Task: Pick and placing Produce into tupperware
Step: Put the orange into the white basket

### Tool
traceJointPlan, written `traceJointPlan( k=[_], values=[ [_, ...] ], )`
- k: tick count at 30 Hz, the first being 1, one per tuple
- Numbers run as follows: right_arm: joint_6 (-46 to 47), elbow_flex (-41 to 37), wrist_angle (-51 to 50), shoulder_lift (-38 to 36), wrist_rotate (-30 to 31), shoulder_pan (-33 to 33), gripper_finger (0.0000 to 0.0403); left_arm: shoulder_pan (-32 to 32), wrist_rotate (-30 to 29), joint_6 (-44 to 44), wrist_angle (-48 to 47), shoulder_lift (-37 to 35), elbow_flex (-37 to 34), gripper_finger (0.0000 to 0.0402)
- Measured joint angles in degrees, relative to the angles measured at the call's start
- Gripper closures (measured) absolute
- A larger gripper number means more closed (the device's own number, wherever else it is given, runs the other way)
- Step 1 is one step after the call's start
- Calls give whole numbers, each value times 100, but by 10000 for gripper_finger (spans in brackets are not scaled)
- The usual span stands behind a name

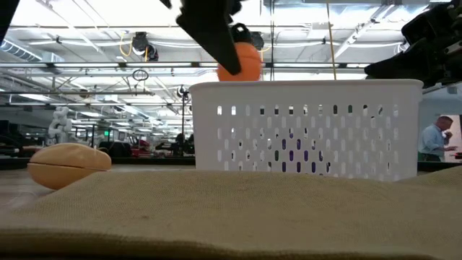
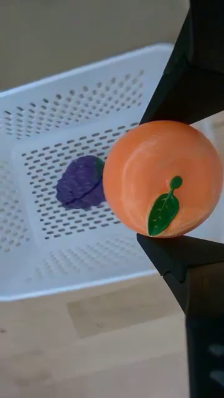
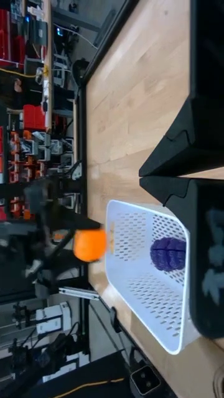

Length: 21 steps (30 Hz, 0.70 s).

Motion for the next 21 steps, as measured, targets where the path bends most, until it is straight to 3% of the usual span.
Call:
traceJointPlan(
  k=[13,21],
  values=[
    [3,-1,21,46,67,0,403,104,224,238,775,467,11,153],
    [6,-1,37,69,75,0,403,116,406,-93,511,680,272,153]
  ],
)
